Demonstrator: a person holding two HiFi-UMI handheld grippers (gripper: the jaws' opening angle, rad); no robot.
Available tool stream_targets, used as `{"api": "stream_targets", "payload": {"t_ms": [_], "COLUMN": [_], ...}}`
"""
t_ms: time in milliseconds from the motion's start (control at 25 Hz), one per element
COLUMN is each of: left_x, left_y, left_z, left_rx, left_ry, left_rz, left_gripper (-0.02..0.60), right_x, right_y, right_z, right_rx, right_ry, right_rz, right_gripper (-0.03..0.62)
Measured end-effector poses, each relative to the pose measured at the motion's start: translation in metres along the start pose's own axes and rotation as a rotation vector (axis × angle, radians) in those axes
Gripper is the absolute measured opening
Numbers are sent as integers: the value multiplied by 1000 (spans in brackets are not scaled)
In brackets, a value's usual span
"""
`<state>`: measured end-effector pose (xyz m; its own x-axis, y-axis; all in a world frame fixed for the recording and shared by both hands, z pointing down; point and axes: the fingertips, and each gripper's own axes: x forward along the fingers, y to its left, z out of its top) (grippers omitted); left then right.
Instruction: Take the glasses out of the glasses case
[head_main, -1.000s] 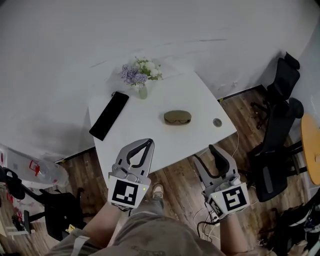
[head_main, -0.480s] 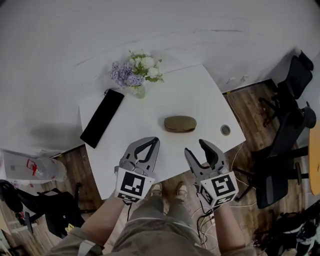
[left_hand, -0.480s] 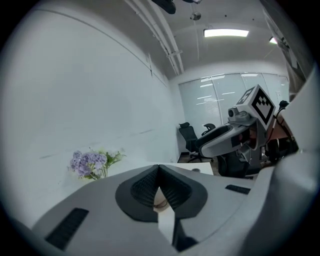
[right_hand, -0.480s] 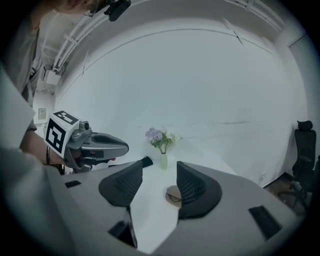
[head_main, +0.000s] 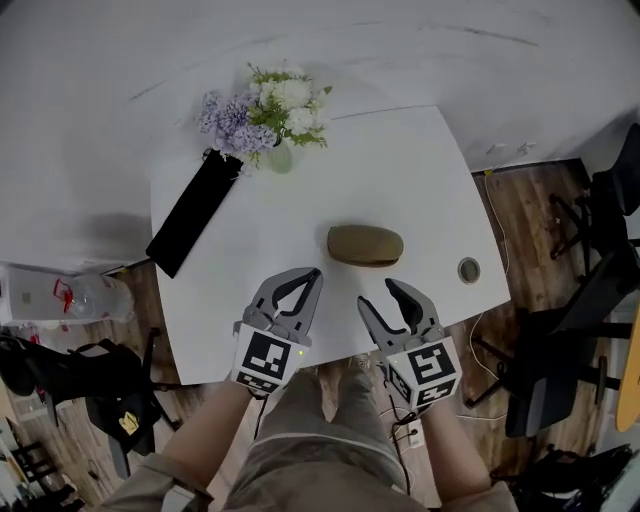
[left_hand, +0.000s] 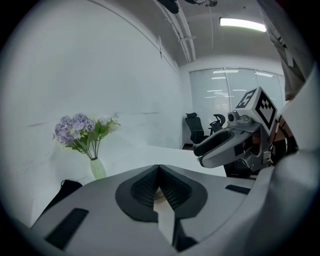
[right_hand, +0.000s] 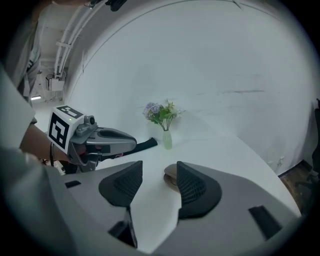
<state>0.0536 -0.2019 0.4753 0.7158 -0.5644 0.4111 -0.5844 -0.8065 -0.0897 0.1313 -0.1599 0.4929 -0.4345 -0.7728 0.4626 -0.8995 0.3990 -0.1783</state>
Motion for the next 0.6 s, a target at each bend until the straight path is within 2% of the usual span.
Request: {"api": "stream_targets", "payload": {"t_ms": [240, 600], "left_x": [28, 73], "left_y": [1, 3], "left_z": [-36, -81], "left_rx": [-51, -96], "left_ry": [85, 183], "left_rz": [30, 7], "left_gripper": [14, 14], "right_x": [37, 72], "right_y": [-19, -36], "right_z": [-40, -69], "right_rx": [17, 33], "right_ry": [85, 148], "right_rz": [61, 104], "right_gripper": [230, 230]}}
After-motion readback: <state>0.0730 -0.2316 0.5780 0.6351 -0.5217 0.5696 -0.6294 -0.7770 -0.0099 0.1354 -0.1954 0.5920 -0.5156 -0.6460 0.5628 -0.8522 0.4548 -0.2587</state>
